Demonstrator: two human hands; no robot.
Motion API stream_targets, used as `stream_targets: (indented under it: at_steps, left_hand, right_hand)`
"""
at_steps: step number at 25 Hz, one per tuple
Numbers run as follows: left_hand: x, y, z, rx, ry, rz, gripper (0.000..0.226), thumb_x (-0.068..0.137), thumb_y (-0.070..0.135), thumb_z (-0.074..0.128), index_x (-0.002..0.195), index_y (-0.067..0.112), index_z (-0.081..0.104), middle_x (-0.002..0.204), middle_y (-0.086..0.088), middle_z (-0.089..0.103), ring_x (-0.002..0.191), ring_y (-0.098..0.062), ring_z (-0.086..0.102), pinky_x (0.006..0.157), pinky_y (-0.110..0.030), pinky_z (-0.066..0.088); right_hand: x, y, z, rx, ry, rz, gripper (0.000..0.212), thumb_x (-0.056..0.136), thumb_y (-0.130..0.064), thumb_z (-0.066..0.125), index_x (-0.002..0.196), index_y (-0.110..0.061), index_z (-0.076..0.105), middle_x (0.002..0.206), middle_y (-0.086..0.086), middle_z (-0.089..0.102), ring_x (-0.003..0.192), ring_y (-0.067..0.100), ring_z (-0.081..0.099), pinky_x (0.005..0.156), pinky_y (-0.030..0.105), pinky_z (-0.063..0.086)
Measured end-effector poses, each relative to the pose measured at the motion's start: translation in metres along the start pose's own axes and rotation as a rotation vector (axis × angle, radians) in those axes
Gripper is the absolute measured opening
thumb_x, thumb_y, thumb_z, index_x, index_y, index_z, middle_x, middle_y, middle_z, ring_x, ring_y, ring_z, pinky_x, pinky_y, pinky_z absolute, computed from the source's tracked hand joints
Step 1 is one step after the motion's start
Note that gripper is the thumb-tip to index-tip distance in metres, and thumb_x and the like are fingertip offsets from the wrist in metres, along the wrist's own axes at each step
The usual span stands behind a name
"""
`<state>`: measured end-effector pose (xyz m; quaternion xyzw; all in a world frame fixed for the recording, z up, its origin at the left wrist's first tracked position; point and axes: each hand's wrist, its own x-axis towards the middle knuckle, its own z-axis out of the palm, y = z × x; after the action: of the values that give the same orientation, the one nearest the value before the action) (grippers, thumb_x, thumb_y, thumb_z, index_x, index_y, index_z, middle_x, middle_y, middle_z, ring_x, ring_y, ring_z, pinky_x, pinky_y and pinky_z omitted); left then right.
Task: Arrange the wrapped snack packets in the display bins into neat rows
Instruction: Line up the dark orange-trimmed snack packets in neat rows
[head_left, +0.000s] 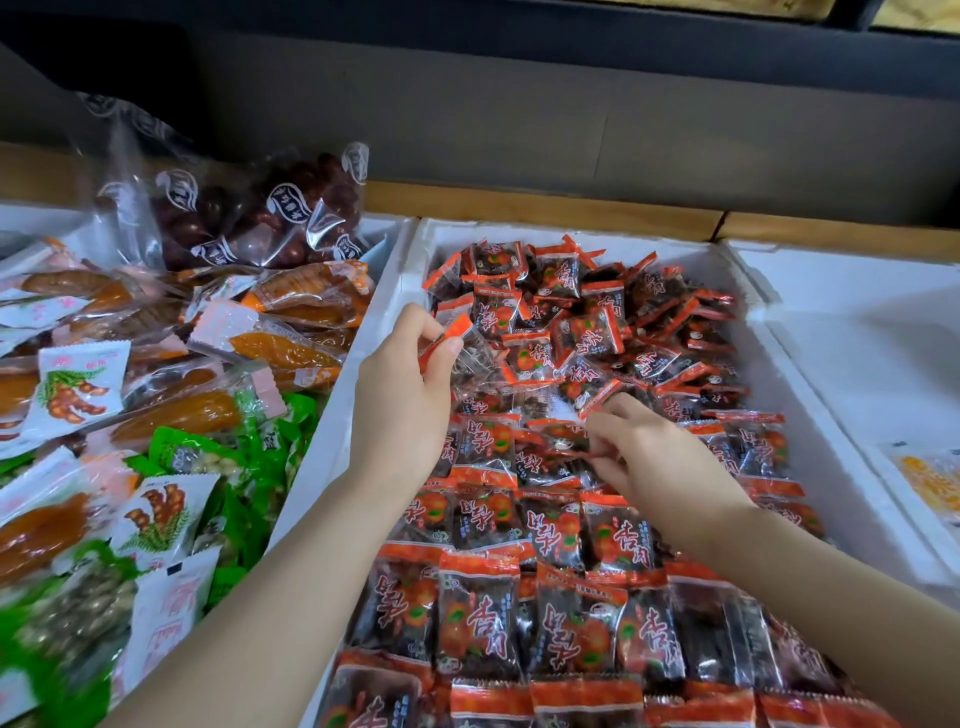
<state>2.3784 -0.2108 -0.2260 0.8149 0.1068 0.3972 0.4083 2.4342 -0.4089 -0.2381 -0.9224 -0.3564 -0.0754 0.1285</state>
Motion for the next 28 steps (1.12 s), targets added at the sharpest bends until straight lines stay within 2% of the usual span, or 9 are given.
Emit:
stream_targets:
  at_steps: [7,11,14,17,19,22,25,27,28]
  left_hand:
    - [-0.004,0.002,-0.003,-0.006,-0.058,-0.021,0.017,0.097,0.021,0.052,0.082,0.015,0.046,0.064,0.004,0.048,0.059,-0.001,0.044,0.053,-0.015,0.033]
    - [-0.003,0.002,-0.004,-0.038,-0.046,-0.05,0.017,0.097,0.021,0.052,0.083,0.015,0.046,0.064,0.007,0.049,0.061,0.003,0.047,0.054,-0.012,0.033]
    - [-0.002,0.002,-0.004,-0.073,-0.014,-0.051,0.017,0.097,0.02,0.052,0.083,0.015,0.045,0.063,0.009,0.048,0.06,0.005,0.047,0.054,-0.013,0.033]
    - [-0.002,0.001,-0.004,-0.104,-0.001,-0.053,0.018,0.098,0.021,0.051,0.081,0.017,0.044,0.062,0.009,0.047,0.06,0.003,0.047,0.054,-0.013,0.033]
    - [-0.002,0.001,-0.004,-0.138,0.001,-0.057,0.021,0.098,0.022,0.051,0.079,0.02,0.043,0.061,0.006,0.046,0.059,-0.001,0.045,0.053,-0.016,0.034]
    - [-0.001,0.001,-0.004,-0.188,0.01,-0.068,0.024,0.098,0.023,0.051,0.075,0.024,0.041,0.062,0.003,0.047,0.059,-0.01,0.046,0.051,-0.024,0.036]
    - [0.0,0.001,-0.004,-0.234,0.01,-0.094,0.022,0.098,0.024,0.05,0.078,0.022,0.041,0.069,-0.008,0.052,0.064,-0.027,0.052,0.063,-0.041,0.048]
    - [0.0,0.002,-0.004,-0.276,0.013,-0.112,0.022,0.098,0.024,0.05,0.078,0.023,0.04,0.071,-0.015,0.052,0.066,-0.035,0.051,0.061,-0.05,0.049]
    - [0.0,0.002,-0.005,-0.287,0.009,-0.122,0.022,0.098,0.024,0.05,0.078,0.023,0.04,0.071,-0.017,0.052,0.065,-0.037,0.05,0.059,-0.049,0.048]
  right_hand:
    - [0.003,-0.016,0.007,-0.067,-0.105,-0.001,0.017,0.09,-0.007,0.049,0.078,-0.016,0.041,0.091,-0.002,0.041,0.068,0.021,0.049,0.061,0.032,0.043]
    - [0.013,-0.015,-0.001,-0.041,-0.232,0.032,0.006,0.091,-0.028,0.057,0.089,-0.023,0.056,0.1,-0.006,0.052,0.08,0.015,0.056,0.073,0.032,0.049]
    - [0.029,-0.011,-0.014,0.216,-0.1,0.152,0.024,0.089,-0.038,0.059,0.106,-0.022,0.061,0.102,-0.004,0.064,0.085,0.012,0.06,0.077,0.028,0.049]
    - [0.056,-0.009,-0.005,0.345,-0.076,0.37,0.043,0.093,-0.036,0.055,0.12,-0.002,0.055,0.096,0.006,0.064,0.083,0.019,0.059,0.072,0.027,0.046]
    - [0.076,-0.009,0.009,0.413,-0.162,0.496,0.049,0.091,-0.039,0.057,0.112,0.005,0.058,0.08,0.008,0.062,0.073,0.022,0.059,0.068,0.03,0.048]
    - [0.1,-0.006,0.029,0.522,-0.111,0.576,0.049,0.078,-0.037,0.073,0.103,0.002,0.06,0.098,0.009,0.067,0.088,0.022,0.063,0.084,0.035,0.053]
    - [0.11,-0.014,0.035,0.625,-0.046,0.63,0.034,0.079,-0.025,0.074,0.101,-0.002,0.061,0.1,0.008,0.064,0.095,0.022,0.061,0.088,0.033,0.05]
    - [0.112,-0.019,0.03,0.634,0.03,0.596,0.019,0.084,-0.02,0.07,0.093,-0.004,0.064,0.097,0.009,0.068,0.087,0.02,0.067,0.084,0.033,0.054]
    - [0.111,-0.021,0.023,0.632,0.103,0.558,0.014,0.086,-0.019,0.068,0.088,-0.007,0.062,0.091,0.007,0.069,0.076,0.014,0.069,0.073,0.028,0.057]
